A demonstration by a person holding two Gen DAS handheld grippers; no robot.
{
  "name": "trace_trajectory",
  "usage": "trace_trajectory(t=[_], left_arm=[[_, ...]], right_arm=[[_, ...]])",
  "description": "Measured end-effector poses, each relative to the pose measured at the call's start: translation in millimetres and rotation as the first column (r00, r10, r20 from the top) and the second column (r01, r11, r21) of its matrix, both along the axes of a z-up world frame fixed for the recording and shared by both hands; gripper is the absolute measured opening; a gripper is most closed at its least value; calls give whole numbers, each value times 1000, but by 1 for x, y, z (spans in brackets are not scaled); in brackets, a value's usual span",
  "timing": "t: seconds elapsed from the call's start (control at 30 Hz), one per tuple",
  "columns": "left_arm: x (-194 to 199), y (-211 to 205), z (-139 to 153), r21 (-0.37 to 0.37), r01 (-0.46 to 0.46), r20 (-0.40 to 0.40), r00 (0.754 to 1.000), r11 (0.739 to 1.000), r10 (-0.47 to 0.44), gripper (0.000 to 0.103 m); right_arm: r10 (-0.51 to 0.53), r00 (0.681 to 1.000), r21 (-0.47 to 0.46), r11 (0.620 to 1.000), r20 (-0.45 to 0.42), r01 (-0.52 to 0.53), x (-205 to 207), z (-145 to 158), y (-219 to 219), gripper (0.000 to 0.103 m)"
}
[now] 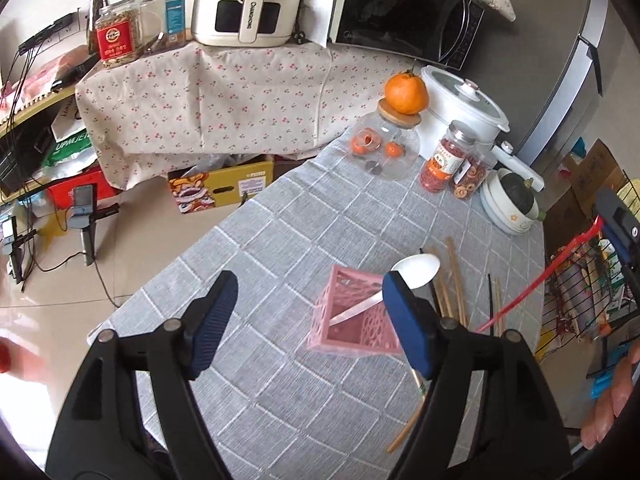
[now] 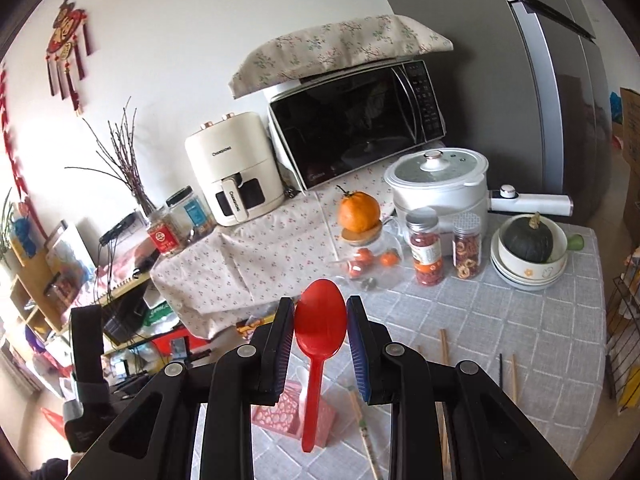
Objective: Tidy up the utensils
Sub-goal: 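Grasp the red spoon with the right tool while the left carries the white spoon, then drop both spoons into the pink caddy from both tools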
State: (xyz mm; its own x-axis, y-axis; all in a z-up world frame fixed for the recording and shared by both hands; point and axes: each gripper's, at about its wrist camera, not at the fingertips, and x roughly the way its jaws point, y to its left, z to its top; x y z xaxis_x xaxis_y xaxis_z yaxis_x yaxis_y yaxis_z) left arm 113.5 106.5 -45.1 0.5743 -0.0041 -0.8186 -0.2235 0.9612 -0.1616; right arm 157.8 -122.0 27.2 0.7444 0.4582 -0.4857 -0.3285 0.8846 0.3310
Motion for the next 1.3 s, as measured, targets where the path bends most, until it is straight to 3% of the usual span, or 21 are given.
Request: trace_trajectory(t=[0.23, 0.53, 0.6, 0.7, 1.03, 1.3], left_arm=[[-6, 21, -23, -132, -65, -101, 994, 989, 51, 75], [1, 13, -26, -141, -49, -112, 993, 989, 33, 75], [1, 10, -26, -140, -40, -114, 993, 989, 25, 75], [2, 6, -26, -140, -22, -124, 992, 990, 5, 75], [-4, -36, -18, -162, 86, -129, 986, 983, -107, 76], [-8, -97, -21, -108, 233, -143, 958, 966, -247, 77]], right_arm=[[-9, 1000, -18, 1000, 8, 9, 15, -31, 34, 27], [0, 998, -74, 997, -61, -5, 28, -71, 56, 28], [11, 996, -63, 998, -91, -17, 29, -73, 55, 38], [18, 994, -45, 999, -109, -23, 27, -69, 48, 45], [-59, 966, -88, 995, -250, 38, 8, -51, -24, 57], [-176, 916, -177, 977, -360, 118, -8, -69, -107, 64]])
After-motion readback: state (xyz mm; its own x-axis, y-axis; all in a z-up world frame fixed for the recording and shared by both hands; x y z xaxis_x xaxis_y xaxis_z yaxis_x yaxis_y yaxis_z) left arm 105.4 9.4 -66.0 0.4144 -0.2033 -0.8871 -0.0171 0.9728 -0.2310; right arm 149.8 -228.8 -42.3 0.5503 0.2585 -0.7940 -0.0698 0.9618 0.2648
